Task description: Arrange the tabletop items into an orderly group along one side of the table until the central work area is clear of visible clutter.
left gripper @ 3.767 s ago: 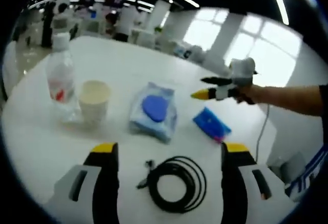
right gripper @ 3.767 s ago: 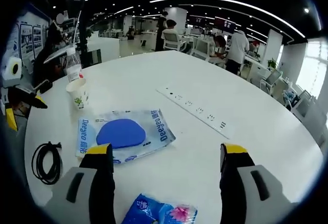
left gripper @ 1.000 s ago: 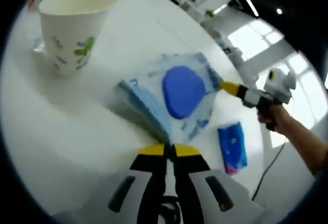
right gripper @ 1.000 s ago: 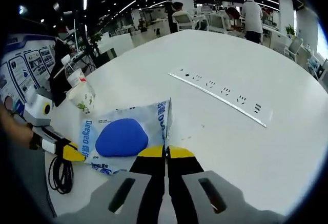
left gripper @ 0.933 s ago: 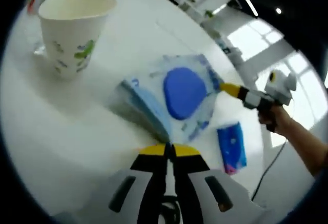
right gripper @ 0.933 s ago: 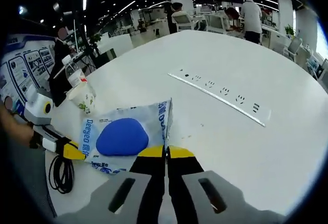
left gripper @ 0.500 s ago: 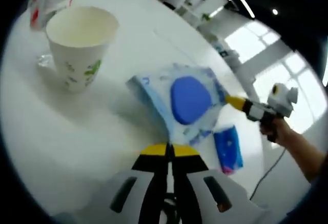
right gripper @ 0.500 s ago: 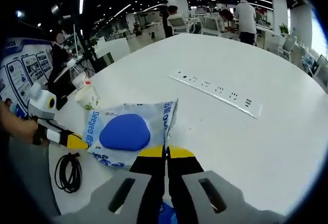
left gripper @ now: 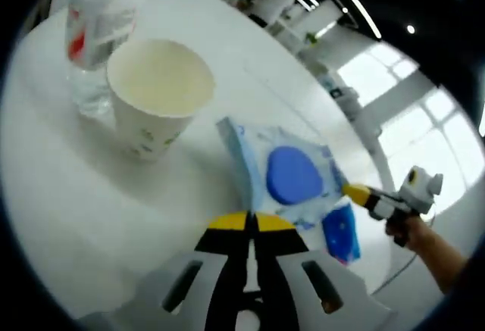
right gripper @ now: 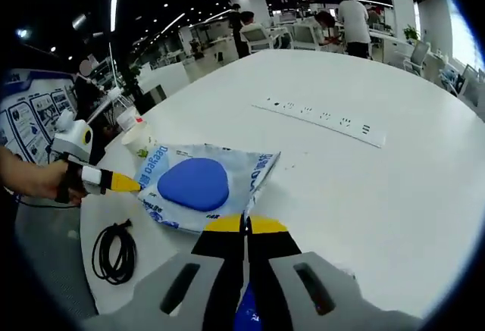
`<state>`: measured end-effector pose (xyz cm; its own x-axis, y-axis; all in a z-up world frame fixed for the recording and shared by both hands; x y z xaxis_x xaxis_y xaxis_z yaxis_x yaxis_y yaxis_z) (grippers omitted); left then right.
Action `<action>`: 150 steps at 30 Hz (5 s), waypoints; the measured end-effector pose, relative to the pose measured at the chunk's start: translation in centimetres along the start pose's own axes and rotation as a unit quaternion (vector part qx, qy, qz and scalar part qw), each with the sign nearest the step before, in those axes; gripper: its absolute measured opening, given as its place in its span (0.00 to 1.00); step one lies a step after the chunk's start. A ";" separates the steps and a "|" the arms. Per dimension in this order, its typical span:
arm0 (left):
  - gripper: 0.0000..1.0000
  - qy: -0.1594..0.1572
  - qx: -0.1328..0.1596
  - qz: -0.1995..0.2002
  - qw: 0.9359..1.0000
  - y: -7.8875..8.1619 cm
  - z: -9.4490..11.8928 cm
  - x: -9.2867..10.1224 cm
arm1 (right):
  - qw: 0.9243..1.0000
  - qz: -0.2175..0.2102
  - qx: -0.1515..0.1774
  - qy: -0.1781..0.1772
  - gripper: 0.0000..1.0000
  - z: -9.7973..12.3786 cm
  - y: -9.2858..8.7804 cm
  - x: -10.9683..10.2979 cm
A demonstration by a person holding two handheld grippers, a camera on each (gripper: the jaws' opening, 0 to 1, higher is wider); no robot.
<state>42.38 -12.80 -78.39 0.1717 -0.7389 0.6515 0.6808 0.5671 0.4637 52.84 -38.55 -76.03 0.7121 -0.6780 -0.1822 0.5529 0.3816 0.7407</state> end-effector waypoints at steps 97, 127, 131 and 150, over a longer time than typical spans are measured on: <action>0.88 -0.142 0.083 -0.401 0.901 0.2 18.3 0.6 | 0.988 0.106 -0.001 -0.111 0.78 8.5 -4.5 -3.3; 1.00 -0.068 0.074 -0.478 0.873 -3.1 26.8 -4.7 | 0.970 0.132 -0.162 -0.122 0.58 4.1 -4.8 1.0; 1.00 -0.062 0.074 -0.470 0.878 -3.6 26.7 -5.7 | 0.969 0.132 -0.175 -0.118 0.48 3.6 -4.8 1.1; 1.00 -0.060 0.070 -0.470 0.878 -4.4 26.7 -7.1 | 0.962 0.125 -0.212 -0.114 0.00 3.1 -5.5 1.2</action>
<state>19.20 -0.28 -69.05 -0.5015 -0.8652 -0.0027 0.3864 -0.2267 0.8940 49.29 -43.45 -78.29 0.7591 -0.6334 0.1503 0.5379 0.7403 0.4034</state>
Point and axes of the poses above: the point that each gripper's makers call its tool centre point, and the gripper's own axes: z roughly backward along the fingers, x roughly to its right, y roughly out of its top, the point moved 9 cm from there along z, roughly backward along the fingers, and after that the axes turned 3 degrees about -y, right-handed, at the moved point
